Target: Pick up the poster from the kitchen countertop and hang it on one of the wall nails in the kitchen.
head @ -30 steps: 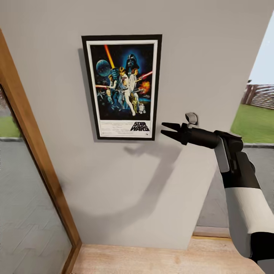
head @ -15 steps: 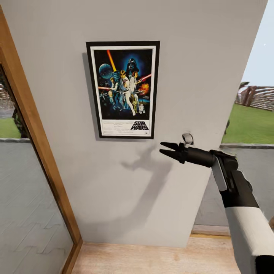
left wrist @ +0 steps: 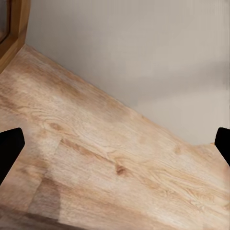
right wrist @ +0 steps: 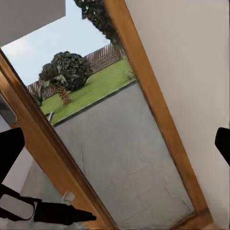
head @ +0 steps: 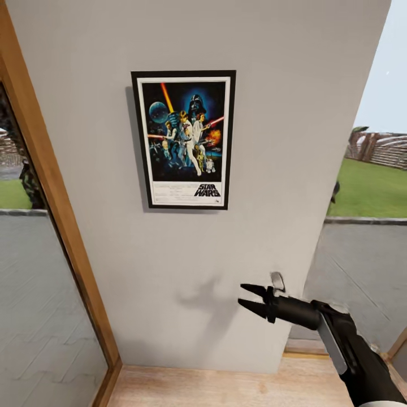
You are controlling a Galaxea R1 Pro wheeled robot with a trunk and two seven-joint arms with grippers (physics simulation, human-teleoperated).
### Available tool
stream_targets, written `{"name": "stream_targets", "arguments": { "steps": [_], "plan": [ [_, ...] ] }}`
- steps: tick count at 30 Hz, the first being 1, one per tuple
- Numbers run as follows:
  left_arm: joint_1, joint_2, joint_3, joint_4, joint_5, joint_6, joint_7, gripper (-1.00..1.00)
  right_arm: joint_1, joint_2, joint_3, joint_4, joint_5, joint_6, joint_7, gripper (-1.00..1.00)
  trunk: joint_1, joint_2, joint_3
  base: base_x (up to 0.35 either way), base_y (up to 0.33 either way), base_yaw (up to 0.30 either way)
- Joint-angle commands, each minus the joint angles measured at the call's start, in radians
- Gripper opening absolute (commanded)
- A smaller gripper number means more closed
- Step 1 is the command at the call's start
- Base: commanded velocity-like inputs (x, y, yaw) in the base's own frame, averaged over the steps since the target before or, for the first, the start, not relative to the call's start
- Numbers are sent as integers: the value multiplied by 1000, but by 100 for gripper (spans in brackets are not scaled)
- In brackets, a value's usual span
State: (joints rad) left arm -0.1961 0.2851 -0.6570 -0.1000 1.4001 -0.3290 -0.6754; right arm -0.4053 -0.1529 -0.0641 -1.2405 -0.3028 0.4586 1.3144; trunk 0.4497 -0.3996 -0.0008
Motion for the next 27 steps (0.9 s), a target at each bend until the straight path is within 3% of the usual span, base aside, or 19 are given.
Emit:
{"name": "stream_targets", "arguments": {
  "steps": [1, 4, 7, 8, 9, 11, 12, 14, 15, 17, 23, 27],
  "plan": [
    [0, 0, -9, 0, 7, -5, -1, 100, 22, -3, 0, 18, -4, -9, 2, 100, 0, -1, 1, 0, 0, 0],
    [0, 0, -9, 0, 7, -5, -1, 100, 84, -15, -1, 138, -4, -82, 2, 100, 0, -1, 6, 0, 0, 0],
    [0, 0, -9, 0, 7, -5, -1, 100, 112, -27, -4, 358, -4, -205, 2, 100, 0, -1, 11, 0, 0, 0],
    [0, 0, -9, 0, 7, -5, 0, 100, 120, -33, -6, 485, -4, -292, 1, 100, 0, -1, 13, 0, 0, 0],
    [0, 0, -11, 0, 7, -5, 0, 100, 127, -43, -6, 689, -3, -434, 0, 100, 0, -1, 15, 0, 0, 0],
    [0, -1, -13, 0, 7, -5, 0, 100, 130, -48, -3, 779, -2, -488, -2, 100, 0, -1, 18, 0, 0, 0],
    [0, -1, -15, 0, 7, -5, 0, 100, 132, -58, -2, 874, -1, -523, -8, 100, 0, -1, 20, 0, 0, 0],
    [0, -1, -16, 0, 7, -5, 0, 100, 133, -65, -2, 922, -1, -533, -19, 100, 0, -1, 23, 0, 0, 0],
    [0, -1, -18, 0, 6, -5, 0, 100, 133, -77, -1, 1016, -1, -574, -85, 100, 0, -1, 25, 0, 0, 0],
    [0, -1, -19, 0, 6, -5, 0, 100, 134, -80, 0, 1089, -1, -639, -172, 100, 0, -1, 28, 0, 0, 0],
    [0, -1, -15, 0, 6, -5, 0, 100, 134, -78, 5, 1160, -2, -711, -313, 100, 0, -1, 34, 0, 0, 0],
    [0, -1, -14, 0, 6, -5, 0, 100, 134, -78, 7, 1167, -2, -716, -325, 100, 0, -1, 34, 0, 0, 0]
  ]
}}
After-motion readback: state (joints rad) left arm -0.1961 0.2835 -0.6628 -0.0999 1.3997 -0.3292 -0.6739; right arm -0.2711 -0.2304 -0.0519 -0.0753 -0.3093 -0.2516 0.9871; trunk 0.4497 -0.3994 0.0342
